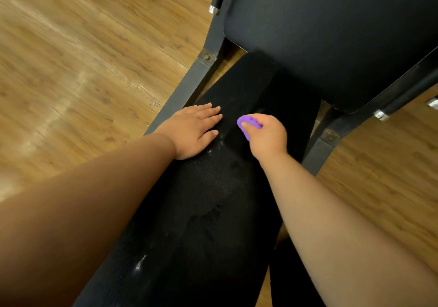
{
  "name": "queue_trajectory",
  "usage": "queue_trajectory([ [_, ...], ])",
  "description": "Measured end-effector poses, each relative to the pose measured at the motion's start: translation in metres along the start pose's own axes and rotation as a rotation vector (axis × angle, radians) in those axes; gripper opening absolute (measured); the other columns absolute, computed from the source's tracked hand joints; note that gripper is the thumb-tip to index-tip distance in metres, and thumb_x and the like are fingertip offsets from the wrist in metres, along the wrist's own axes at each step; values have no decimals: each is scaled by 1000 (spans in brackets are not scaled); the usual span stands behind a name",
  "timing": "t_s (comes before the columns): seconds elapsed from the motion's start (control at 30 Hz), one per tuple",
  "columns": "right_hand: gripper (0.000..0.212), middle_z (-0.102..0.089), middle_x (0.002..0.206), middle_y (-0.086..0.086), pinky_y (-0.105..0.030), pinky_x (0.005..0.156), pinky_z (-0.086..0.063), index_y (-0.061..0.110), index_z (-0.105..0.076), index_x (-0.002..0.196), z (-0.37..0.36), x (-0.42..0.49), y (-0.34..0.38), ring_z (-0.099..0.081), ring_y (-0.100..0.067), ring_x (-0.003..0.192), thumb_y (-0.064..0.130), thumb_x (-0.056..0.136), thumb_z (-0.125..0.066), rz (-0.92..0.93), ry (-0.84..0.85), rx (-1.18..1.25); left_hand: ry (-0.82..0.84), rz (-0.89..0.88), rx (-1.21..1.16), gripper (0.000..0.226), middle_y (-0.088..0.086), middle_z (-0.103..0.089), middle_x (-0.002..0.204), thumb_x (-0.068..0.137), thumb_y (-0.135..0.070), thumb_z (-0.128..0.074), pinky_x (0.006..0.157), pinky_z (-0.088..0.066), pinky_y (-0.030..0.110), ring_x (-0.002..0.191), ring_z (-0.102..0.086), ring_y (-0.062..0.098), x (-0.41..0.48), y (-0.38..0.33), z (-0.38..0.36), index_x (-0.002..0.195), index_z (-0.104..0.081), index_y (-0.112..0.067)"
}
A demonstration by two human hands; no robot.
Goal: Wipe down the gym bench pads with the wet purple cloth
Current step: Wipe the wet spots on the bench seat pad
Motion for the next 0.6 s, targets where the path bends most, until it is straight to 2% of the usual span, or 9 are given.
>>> queue_trajectory([
  [0.1,21,-62,105,1,-5,76,-33,15,-73,110,-6,-33,6,-54,-8,94,16,90,-65,129,48,31,-15,-4,-8,53,1,-12,162,104,-35,-28,117,3,24,150,-3,15,-1,1,0,154,-19,-16],
  [0.2,21,-60,102,6,4,74,-31,16,-73,110,-7,-51,3,-50,-2,92,17,90,-66,165,111,29,-22,-9,-25,53,2,-13,162,104,-35,-28,118,1,26,150,-5,15,-1,0,0,153,-20,-15],
  [0.27,23,-62,108,3,0,75,-32,16,-71,113,-7,-40,5,-51,-5,95,20,91,-65,139,107,-1,-26,-5,-18,53,1,-14,162,104,-35,-27,119,0,27,150,-5,15,-1,0,0,153,-20,-16],
  [0.37,28,-62,119,-3,-16,87,-36,13,-67,120,-5,-20,7,-57,-16,108,22,94,-62,-22,2,19,-31,-3,-29,53,1,-15,162,104,-35,-28,120,-1,28,150,-6,15,-2,0,-1,153,-21,-16],
  [0.4,28,-62,120,-3,-16,86,-36,13,-67,121,-5,-20,9,-57,-17,108,22,94,-61,-59,-29,19,-36,-4,-40,52,2,-16,161,104,-35,-28,120,-2,28,150,-7,16,-2,1,-1,153,-22,-15],
  [0.5,23,-62,110,-1,-4,72,-31,15,-71,114,-12,-46,18,-51,-6,92,17,93,-62,58,1,15,-63,-8,-76,51,2,-23,160,104,-33,-31,120,-4,27,149,-12,15,-4,-1,0,151,-28,-14],
  [0.6,21,-55,99,9,6,70,-29,16,-72,111,-14,-79,18,-46,3,80,15,92,-63,159,77,-5,-73,4,-103,49,2,-31,157,104,-32,-34,119,-11,30,147,-19,18,-10,-4,4,149,-35,-14],
])
Point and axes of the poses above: each hand's wrist, its own x-axis towards the middle knuckle, its own z-axis out of the back of the hand, y = z × x, the point moved 5 cm from there along x, towards the middle knuckle
